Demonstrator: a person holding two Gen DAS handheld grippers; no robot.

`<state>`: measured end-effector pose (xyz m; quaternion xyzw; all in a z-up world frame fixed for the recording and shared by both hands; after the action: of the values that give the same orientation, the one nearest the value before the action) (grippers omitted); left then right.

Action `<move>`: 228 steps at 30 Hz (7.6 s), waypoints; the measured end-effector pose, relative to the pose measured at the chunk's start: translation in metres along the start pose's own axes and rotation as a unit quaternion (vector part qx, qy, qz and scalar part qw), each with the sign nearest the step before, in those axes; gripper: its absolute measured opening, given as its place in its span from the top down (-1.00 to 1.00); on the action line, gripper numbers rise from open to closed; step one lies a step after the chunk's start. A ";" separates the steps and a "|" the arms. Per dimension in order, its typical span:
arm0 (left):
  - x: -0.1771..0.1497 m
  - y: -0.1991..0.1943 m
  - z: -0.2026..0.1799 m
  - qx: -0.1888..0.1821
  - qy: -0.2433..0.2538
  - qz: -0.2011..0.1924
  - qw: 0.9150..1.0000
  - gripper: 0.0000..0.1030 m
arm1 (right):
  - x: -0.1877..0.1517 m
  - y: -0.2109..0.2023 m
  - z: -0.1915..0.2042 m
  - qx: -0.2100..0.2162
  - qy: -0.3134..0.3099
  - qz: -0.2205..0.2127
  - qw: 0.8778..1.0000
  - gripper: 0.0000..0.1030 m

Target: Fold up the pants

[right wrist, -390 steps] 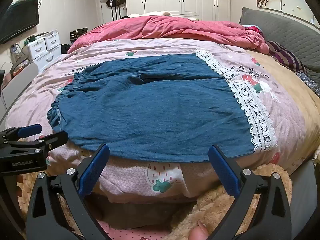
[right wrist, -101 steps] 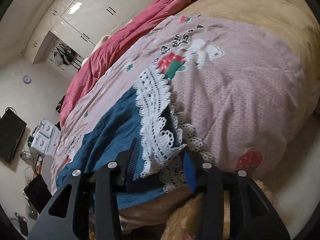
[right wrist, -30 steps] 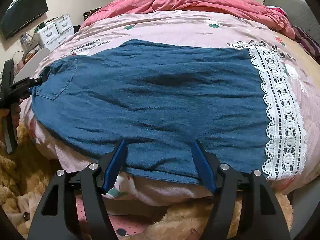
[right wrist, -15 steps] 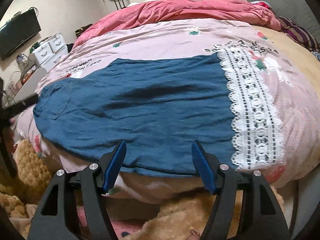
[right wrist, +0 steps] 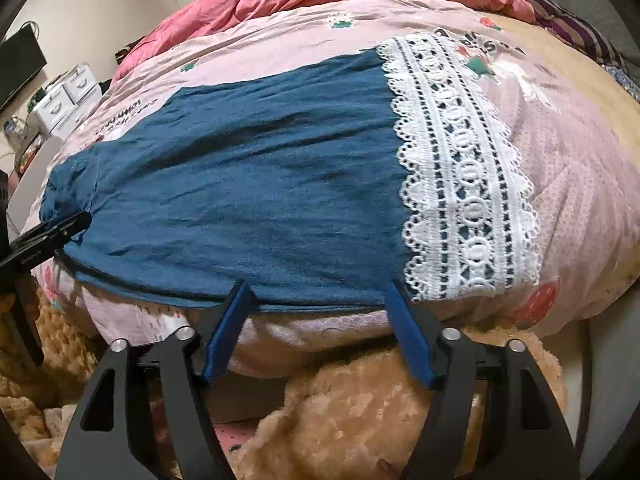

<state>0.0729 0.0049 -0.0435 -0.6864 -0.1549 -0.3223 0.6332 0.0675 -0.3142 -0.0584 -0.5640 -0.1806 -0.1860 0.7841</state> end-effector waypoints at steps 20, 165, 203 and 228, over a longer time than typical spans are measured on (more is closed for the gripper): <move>0.104 0.002 -0.025 -0.075 0.023 -0.033 0.996 -0.19 | 0.122 -0.043 -0.036 0.011 0.007 -0.118 0.993 -0.41; 0.074 -0.022 -0.073 -0.072 0.094 -0.027 0.993 -0.44 | 0.006 -0.057 -0.061 0.006 0.138 -0.126 0.982 -0.77; 0.229 0.175 -0.243 -0.211 0.265 0.083 0.937 -0.39 | 0.027 -0.032 -0.090 0.051 0.180 -0.131 0.973 -0.08; 0.217 0.178 -0.258 -0.254 0.306 0.072 0.915 0.18 | 0.029 -0.025 -0.081 0.073 0.182 -0.131 0.972 0.20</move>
<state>0.2812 -0.3144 -0.0448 -0.7011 0.1835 -0.4986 0.4755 0.0866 -0.4012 -0.0480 -0.4335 -0.1206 -0.3728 0.8115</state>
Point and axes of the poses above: each gripper's, at about its wrist camera, not at the fingertips, and y roughly the way its jaws point, z to its left, x to its top, the point moved 2 cm from there along y, roughly the way its jaws point, and after that the axes turned 10 degrees about y, right-handed, at the moved point
